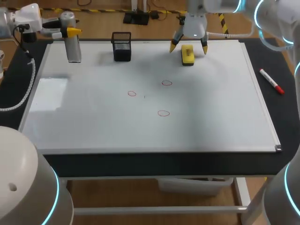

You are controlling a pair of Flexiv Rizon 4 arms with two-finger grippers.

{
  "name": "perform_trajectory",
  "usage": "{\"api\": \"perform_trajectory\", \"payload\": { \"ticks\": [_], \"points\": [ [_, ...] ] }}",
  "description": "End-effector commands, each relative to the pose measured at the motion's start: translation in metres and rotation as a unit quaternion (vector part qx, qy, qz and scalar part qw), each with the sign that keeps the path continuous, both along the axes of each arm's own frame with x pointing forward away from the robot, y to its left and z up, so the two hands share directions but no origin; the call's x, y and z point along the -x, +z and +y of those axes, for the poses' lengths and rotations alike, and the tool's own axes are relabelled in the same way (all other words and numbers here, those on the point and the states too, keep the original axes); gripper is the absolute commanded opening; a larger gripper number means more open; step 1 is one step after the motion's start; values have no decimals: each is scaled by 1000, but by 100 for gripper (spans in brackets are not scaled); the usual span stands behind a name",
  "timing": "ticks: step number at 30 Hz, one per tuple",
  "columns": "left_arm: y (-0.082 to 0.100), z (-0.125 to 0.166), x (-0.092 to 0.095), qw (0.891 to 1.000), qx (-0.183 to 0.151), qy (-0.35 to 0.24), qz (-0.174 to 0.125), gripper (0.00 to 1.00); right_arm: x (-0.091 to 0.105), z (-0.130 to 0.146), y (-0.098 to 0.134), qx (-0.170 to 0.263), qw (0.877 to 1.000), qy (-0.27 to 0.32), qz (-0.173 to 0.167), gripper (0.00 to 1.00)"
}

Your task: Pick up the inspection probe, press it on each red-marked spot on the whiteboard one by one, put down the probe, pick up the eraser, and wipe off all the red marks.

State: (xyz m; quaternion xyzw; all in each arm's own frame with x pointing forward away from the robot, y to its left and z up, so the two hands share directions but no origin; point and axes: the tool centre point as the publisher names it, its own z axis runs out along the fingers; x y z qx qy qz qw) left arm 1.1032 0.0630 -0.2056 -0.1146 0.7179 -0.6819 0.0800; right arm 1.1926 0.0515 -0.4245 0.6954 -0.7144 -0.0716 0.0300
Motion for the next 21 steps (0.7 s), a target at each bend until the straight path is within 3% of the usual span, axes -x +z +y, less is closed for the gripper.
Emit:
{"api": "perform_trajectory", "payload": {
  "ticks": [1,7,8,10,11,21],
  "points": [
    [1,-1,1,1000,0,2,-1,0,-9,1,-1,6,1000,3,8,100],
    [1,-1,1,1000,0,2,-1,0,-9,1,-1,12,1000,6,10,100],
    [1,-1,1,1000,0,2,-1,0,-9,1,-1,12,1000,7,10,62],
    [1,-1,1,1000,0,2,-1,0,-9,1,-2,12,1000,9,10,25],
    [1,-1,1,1000,0,2,-1,0,-9,1,-2,12,1000,11,9,0],
    [1,-1,1,1000,0,2,-1,0,-4,-1,0,12,1000,13,5,0]
  ]
}}
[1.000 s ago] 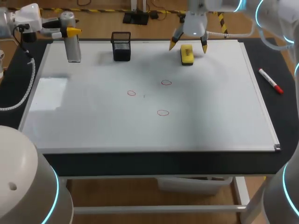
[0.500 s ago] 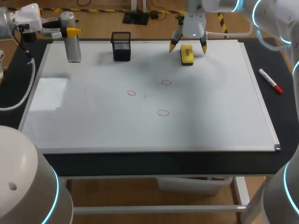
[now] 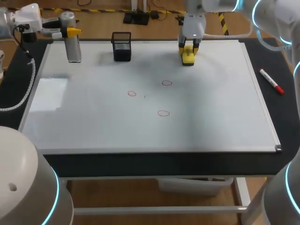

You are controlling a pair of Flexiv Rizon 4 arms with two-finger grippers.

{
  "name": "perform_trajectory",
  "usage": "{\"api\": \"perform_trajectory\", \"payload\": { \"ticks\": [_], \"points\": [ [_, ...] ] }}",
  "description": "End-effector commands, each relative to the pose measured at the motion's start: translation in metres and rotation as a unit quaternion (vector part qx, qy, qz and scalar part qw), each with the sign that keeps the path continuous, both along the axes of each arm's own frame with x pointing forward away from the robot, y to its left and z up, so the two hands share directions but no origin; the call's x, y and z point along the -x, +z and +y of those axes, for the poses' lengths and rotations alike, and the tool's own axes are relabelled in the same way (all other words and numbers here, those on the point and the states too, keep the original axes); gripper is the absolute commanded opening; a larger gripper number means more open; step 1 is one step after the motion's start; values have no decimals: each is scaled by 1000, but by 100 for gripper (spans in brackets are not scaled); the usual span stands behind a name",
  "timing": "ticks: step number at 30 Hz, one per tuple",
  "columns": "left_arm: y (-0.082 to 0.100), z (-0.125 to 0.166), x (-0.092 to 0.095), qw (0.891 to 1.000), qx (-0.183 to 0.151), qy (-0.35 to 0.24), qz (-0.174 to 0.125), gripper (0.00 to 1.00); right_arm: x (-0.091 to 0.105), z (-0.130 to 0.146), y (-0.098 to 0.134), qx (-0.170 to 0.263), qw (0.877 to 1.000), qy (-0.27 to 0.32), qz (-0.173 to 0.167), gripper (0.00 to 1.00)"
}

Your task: Pick up the inspection probe, press it on each red-marked spot on the whiteboard one by one, put down the probe, pick up the eraser, and wipe off all the red marks.

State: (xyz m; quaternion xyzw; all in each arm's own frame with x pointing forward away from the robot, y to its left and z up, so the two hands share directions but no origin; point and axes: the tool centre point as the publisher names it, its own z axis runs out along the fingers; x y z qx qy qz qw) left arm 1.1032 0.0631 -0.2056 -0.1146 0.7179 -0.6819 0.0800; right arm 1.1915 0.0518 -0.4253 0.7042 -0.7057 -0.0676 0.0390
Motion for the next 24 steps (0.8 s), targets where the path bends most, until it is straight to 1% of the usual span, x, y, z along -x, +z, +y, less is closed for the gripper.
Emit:
{"api": "perform_trajectory", "payload": {
  "ticks": [1,7,10,16,24],
  "points": [
    [1,-1,1,1000,0,2,-1,0,-3,-2,4,4,1000,0,-4,0],
    [1,-1,1,1000,0,2,-1,0,10,-9,24,12,999,-8,-29,0],
    [1,-1,1,1000,0,2,-1,0,17,-19,34,18,999,-21,-41,0],
    [1,-1,1,1000,0,2,-1,0,36,-42,49,28,997,-58,-50,0],
    [1,-1,1,1000,0,2,-1,0,66,-81,60,33,990,-118,-70,0]
  ]
}}
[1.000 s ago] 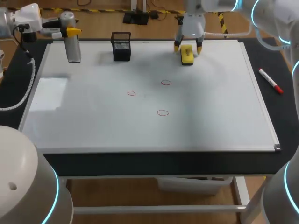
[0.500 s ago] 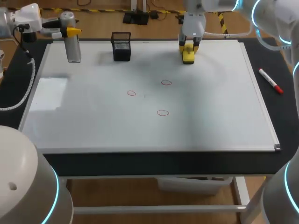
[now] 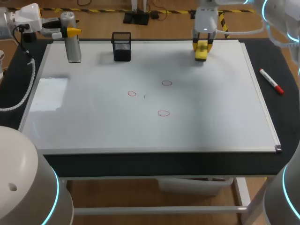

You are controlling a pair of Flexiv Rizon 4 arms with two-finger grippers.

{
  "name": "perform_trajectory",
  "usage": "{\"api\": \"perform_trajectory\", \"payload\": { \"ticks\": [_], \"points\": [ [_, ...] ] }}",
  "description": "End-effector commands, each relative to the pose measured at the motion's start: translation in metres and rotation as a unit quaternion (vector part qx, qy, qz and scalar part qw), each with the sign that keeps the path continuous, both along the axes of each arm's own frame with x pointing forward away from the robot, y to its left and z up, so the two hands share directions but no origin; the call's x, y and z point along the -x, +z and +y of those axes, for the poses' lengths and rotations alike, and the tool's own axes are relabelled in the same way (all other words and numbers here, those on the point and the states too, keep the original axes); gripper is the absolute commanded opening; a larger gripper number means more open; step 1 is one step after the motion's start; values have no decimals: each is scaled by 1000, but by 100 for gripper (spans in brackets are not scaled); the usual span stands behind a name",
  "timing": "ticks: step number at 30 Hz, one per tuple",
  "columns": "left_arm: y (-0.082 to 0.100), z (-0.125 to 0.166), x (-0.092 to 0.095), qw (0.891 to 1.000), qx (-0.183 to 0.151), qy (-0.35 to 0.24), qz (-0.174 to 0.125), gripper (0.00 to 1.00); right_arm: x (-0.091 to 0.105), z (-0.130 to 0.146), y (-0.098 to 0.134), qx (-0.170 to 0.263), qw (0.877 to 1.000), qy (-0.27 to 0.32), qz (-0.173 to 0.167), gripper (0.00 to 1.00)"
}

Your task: Pick up the inspection probe, press it on each red-marked spot on the whiteboard one by one, put down the probe, pick up the eraser, and wipe off all the red marks.

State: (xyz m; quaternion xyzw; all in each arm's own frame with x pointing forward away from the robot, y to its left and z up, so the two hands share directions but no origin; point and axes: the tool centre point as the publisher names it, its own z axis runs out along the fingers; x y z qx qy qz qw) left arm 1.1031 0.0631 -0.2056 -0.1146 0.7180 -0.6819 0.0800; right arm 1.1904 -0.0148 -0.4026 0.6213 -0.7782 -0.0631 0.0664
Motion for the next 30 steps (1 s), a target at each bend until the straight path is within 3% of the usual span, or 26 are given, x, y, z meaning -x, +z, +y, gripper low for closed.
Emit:
{"api": "perform_trajectory", "payload": {
  "ticks": [1,19,30],
  "points": [
    [1,-1,1,1000,0,2,-1,0,69,-19,38,11,996,-14,-91,0],
    [1,-1,1,1000,0,2,-1,0,134,-80,37,27,986,-105,-127,0],
    [1,-1,1,1000,0,2,-1,0,156,-100,36,55,981,-125,-134,0]
  ]
}}
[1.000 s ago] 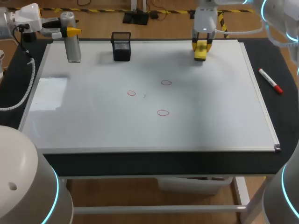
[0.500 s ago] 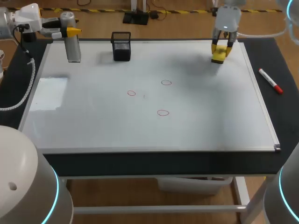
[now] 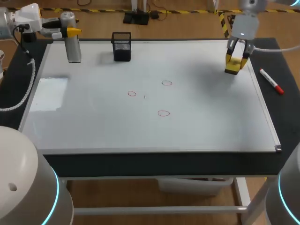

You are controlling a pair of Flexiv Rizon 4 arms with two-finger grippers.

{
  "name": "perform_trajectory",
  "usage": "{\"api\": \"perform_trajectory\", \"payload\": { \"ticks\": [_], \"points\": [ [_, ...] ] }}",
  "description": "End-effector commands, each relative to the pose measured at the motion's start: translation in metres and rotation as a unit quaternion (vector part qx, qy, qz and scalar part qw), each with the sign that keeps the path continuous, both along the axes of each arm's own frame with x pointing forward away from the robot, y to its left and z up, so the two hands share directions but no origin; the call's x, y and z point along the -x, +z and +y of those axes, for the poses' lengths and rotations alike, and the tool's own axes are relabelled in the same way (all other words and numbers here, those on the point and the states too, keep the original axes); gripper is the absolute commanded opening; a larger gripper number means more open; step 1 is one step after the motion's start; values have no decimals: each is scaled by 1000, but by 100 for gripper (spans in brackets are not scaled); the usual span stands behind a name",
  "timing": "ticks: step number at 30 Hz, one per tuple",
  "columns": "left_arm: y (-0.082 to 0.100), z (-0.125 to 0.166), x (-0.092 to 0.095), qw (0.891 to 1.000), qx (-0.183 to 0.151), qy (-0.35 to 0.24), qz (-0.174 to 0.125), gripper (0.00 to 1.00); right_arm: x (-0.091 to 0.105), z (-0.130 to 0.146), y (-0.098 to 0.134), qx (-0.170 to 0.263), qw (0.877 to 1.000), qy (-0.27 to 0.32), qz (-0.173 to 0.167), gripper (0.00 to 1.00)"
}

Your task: Pick up the inspection probe, press it on each red-marked spot on the whiteboard one by one, put down the probe, pick up the eraser, and wipe off all the red marks.

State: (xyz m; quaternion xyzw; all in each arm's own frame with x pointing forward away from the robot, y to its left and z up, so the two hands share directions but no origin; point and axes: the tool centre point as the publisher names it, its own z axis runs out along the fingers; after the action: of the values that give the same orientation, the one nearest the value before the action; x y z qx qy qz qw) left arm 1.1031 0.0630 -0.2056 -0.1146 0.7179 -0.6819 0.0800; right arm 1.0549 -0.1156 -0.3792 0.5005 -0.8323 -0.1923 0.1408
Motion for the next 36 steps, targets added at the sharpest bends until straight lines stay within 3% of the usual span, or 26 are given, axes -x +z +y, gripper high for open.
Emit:
{"api": "perform_trajectory", "payload": {
  "ticks": [1,13,36],
  "points": [
    [1,-1,1,1000,0,2,-1,0,21,1,12,136,956,6,-259,0],
    [1,-1,1,1000,0,2,-1,0,22,-2,9,145,955,-27,-259,0],
    [1,-1,1,1000,0,2,-1,0,22,-2,9,145,955,-27,-259,0]
  ]
}}
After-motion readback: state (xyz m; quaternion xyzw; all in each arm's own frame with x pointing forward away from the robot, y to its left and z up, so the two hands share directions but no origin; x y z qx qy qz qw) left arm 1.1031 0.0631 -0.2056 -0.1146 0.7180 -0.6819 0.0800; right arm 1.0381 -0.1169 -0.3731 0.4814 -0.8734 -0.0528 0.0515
